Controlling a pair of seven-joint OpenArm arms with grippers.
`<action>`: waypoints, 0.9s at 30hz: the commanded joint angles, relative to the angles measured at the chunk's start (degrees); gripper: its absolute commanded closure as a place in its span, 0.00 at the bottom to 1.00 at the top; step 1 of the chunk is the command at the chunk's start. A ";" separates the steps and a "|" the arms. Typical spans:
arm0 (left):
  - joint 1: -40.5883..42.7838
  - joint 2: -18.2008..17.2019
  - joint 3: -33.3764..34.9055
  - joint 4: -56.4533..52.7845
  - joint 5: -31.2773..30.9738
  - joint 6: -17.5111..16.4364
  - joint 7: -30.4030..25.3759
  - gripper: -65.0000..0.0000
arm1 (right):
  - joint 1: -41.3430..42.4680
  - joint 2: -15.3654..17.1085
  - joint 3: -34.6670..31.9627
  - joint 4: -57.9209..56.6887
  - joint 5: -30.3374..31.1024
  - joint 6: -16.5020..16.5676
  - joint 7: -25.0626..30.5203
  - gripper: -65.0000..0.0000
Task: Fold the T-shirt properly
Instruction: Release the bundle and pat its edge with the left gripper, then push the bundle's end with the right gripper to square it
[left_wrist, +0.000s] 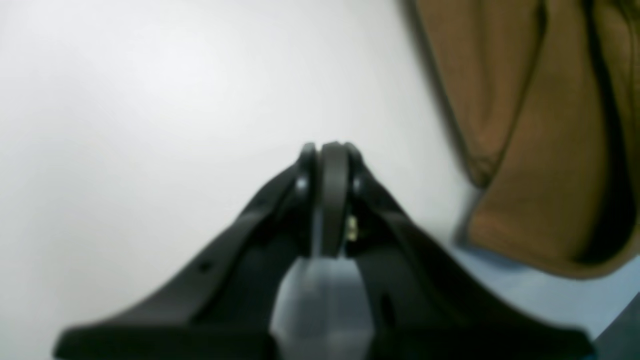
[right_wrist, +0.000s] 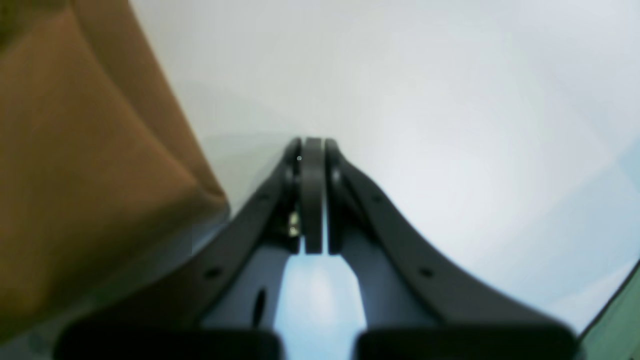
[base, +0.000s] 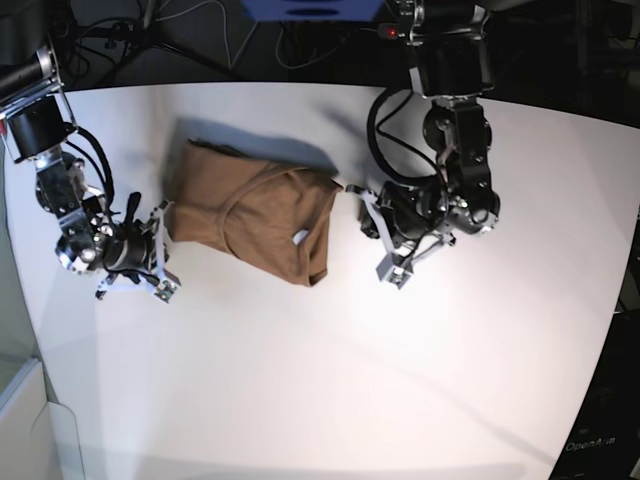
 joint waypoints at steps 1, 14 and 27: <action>0.02 0.14 0.20 -0.15 1.83 0.27 2.35 0.96 | 0.04 0.91 0.20 0.35 -0.07 0.44 -0.10 1.00; -0.15 -1.09 0.29 -0.06 1.91 0.27 2.43 0.96 | -12.27 2.41 0.99 7.48 -0.07 0.09 0.25 1.00; -0.33 -2.41 0.11 -0.06 1.83 0.27 2.43 0.96 | -29.41 2.41 14.44 22.86 -0.07 0.09 -0.10 1.00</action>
